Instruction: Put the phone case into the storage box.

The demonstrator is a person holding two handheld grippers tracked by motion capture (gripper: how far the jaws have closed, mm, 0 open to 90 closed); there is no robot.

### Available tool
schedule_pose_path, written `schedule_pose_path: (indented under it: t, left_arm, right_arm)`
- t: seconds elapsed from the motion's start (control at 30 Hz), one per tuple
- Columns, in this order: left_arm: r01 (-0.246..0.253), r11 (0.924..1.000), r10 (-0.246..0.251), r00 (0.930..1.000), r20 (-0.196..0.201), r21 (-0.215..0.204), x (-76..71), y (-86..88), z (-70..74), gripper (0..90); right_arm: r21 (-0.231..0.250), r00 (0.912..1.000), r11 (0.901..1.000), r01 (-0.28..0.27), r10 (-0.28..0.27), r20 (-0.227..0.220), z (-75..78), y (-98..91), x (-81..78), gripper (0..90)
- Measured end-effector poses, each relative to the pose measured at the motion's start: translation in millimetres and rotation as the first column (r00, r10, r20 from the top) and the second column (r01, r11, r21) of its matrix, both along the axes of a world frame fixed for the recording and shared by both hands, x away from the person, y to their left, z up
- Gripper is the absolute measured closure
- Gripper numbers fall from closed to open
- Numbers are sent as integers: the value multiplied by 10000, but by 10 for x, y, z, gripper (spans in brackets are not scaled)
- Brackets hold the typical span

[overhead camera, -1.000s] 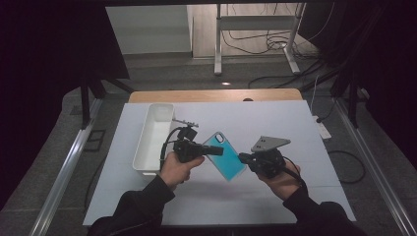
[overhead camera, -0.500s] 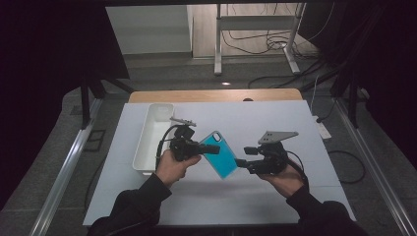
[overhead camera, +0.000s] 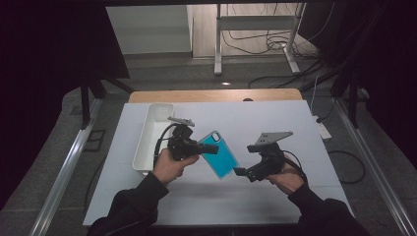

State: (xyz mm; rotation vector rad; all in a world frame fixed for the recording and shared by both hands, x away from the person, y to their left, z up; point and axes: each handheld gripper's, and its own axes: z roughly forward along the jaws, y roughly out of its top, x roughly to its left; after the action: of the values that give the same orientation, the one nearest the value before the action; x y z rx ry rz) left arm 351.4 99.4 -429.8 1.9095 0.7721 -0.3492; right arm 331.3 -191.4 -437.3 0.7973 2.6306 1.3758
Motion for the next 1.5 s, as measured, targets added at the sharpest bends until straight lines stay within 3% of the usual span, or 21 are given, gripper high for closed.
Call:
schedule_pose_path:
  t: [0.33,0.5,0.7,0.87,1.03,1.07,1.17,1.33,1.47,1.5]
  left_arm:
    - [279,9996,-277,9994,225,-63,-26,-45,21,857]
    - [401,9992,-399,9983,423,-45,-44,-73,25,857]
    - [598,9982,-593,9968,539,-81,-56,-92,19,856]
    - [796,9968,-788,9948,641,-101,-73,-127,28,856]
    - [970,9951,-952,9923,791,-200,-93,-150,49,857]
    - [970,9951,-952,9923,791,-200,-93,-150,49,857]
    - [1173,9927,-1144,9894,891,-278,-103,-157,62,857]
    - [1452,9884,-1399,9847,1038,-453,-116,-170,70,856]
    - [1663,9853,-1612,9810,1075,-400,-124,-188,65,854]
    - [1777,9828,-1717,9795,1050,-502,-120,-188,62,852]
  right_arm:
    - [192,9992,9996,-198,205,-356,-43,37,30,0]
    - [92,9986,9992,-382,385,-366,-46,98,14,0]
    - [-396,9970,9980,-489,464,-622,-44,161,-9,0]
    - [-300,9947,9985,-459,430,-931,-41,188,-8,14]
    - [-312,9930,9966,-762,730,-930,-26,205,-25,191]
    - [-312,9930,9966,-762,730,-930,-26,205,-25,191]
    - [-253,9846,9904,-1360,1323,-1142,-16,221,-45,378]
    - [-6,9707,9807,-1956,1935,-1424,-3,232,-58,580]
    - [253,9641,9761,-2158,2171,-1529,6,223,-56,665]
    - [356,9577,9717,-2337,2363,-1644,6,214,-48,703]
